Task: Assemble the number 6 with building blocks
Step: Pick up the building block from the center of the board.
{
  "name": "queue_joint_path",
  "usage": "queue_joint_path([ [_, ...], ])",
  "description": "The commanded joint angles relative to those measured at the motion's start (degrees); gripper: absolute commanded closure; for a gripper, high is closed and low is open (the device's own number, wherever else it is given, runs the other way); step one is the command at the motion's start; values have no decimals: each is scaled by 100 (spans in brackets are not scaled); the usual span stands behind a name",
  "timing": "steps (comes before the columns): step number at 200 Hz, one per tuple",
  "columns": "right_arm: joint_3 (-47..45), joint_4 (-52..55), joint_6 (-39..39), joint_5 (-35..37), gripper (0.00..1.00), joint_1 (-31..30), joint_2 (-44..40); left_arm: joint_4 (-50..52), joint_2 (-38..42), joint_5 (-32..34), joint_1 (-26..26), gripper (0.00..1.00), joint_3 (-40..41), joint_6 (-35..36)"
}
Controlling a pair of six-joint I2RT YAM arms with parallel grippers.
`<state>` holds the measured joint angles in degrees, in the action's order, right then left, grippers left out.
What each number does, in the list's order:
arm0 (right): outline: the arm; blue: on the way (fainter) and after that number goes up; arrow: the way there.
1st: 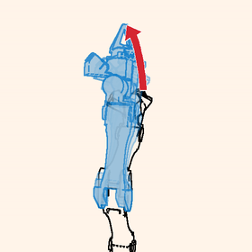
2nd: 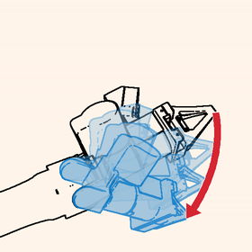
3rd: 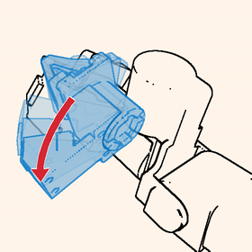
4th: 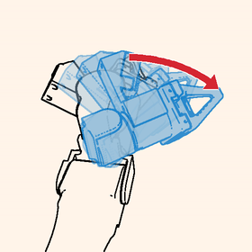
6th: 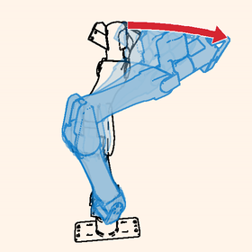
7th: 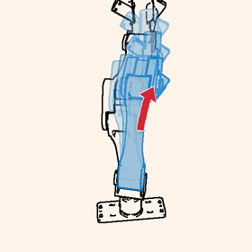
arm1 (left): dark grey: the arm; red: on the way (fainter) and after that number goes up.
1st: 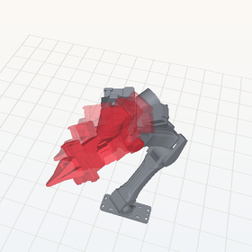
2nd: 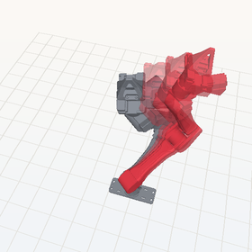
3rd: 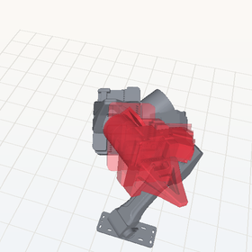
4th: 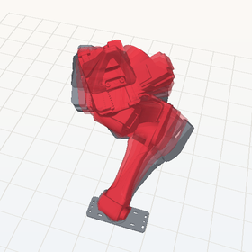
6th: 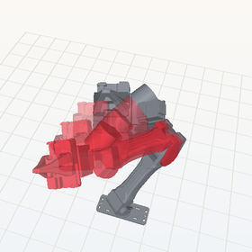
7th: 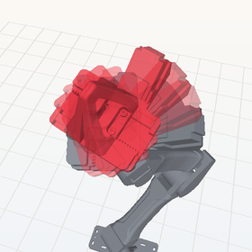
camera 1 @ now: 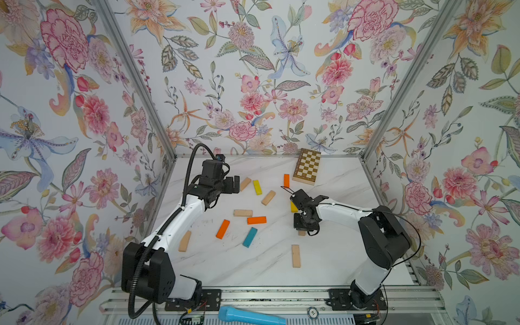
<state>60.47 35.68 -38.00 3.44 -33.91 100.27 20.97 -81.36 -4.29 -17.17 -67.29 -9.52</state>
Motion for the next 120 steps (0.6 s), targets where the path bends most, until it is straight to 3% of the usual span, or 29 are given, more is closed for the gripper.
queue_joint_path([
  [1,-208,62,-121,132,72,546,-400,6,130,-62,-40,1,14,-32],
  [55,133,-188,-1152,-261,76,1690,-385,4,121,-105,-41,1,9,-80],
  [100,961,-229,-2494,-529,75,1906,180,-21,113,-163,-40,1,18,-106],
  [120,1146,-244,-3136,-479,81,1956,304,-30,116,-167,-36,1,24,-105],
])
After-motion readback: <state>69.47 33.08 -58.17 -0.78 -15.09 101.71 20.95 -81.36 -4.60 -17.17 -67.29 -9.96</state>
